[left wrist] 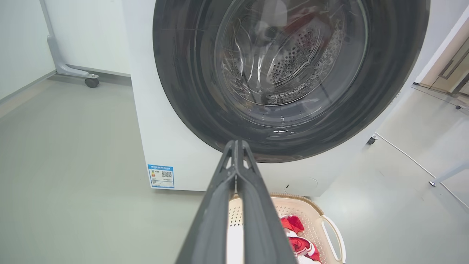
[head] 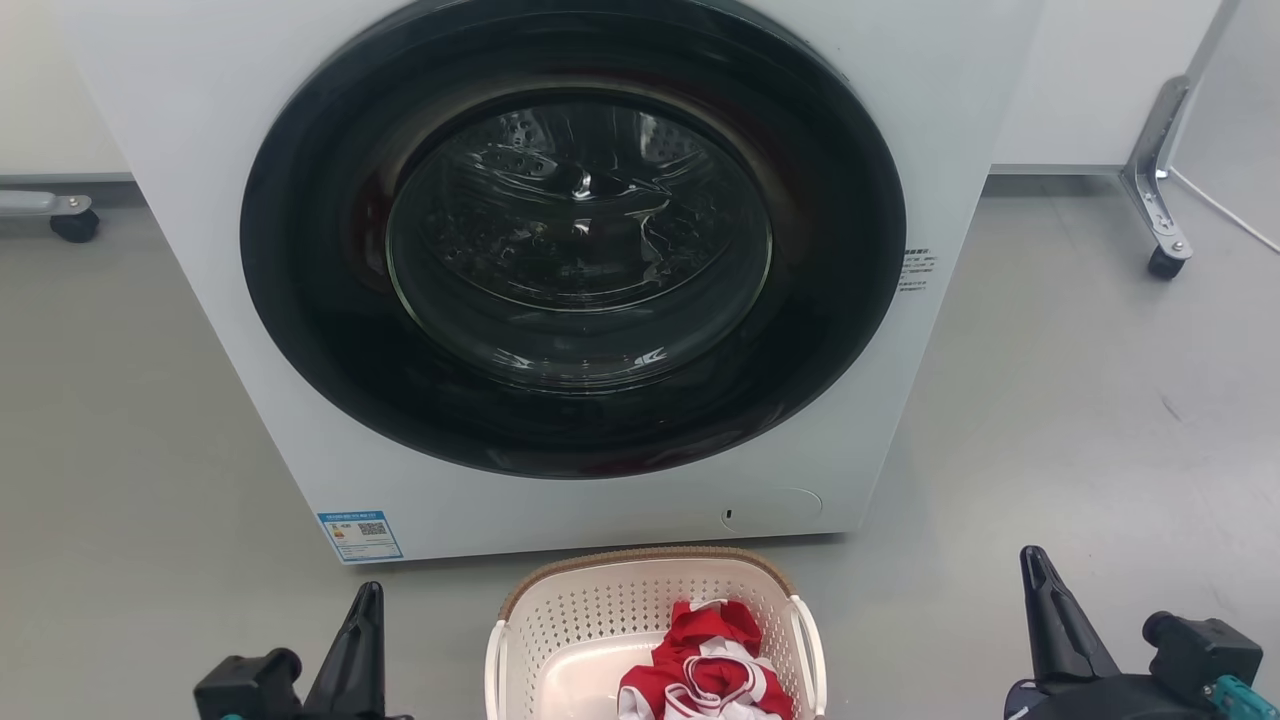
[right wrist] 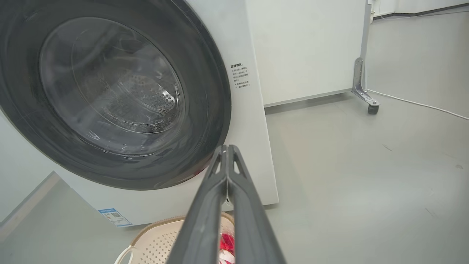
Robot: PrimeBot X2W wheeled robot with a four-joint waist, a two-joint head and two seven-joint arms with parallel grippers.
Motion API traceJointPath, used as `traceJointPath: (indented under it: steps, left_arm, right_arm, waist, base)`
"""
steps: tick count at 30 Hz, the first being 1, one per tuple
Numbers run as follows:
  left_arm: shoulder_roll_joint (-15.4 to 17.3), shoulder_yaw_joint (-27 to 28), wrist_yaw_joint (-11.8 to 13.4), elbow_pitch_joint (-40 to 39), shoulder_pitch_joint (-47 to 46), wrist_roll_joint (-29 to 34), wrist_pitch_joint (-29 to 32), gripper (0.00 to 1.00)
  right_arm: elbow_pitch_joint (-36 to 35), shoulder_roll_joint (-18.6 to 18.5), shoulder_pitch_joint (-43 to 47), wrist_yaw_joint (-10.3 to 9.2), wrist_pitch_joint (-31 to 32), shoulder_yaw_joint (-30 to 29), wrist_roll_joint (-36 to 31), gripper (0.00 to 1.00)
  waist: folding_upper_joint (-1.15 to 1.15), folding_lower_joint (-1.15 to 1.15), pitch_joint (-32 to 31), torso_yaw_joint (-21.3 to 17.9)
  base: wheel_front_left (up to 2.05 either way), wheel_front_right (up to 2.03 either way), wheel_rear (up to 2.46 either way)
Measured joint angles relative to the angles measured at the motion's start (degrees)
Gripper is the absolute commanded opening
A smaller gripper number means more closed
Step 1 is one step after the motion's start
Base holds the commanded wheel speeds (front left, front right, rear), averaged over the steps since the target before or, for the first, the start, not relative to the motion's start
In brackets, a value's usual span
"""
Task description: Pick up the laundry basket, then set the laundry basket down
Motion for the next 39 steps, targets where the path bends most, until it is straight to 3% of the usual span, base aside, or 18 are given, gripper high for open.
traceJointPath:
  steps: [39]
  left_arm:
    - [-2.8, 7.8, -5.7, 4.7, -2.8, -31.0, 5.6, 0.0]
  right_arm:
    - [3.7, 5.4, -1.9, 5.82, 9.0, -11.5, 28.1, 0.0]
  waist:
    - [0.0, 0.0, 0.6, -0.2]
  base:
    - [0.0, 0.0, 0.0]
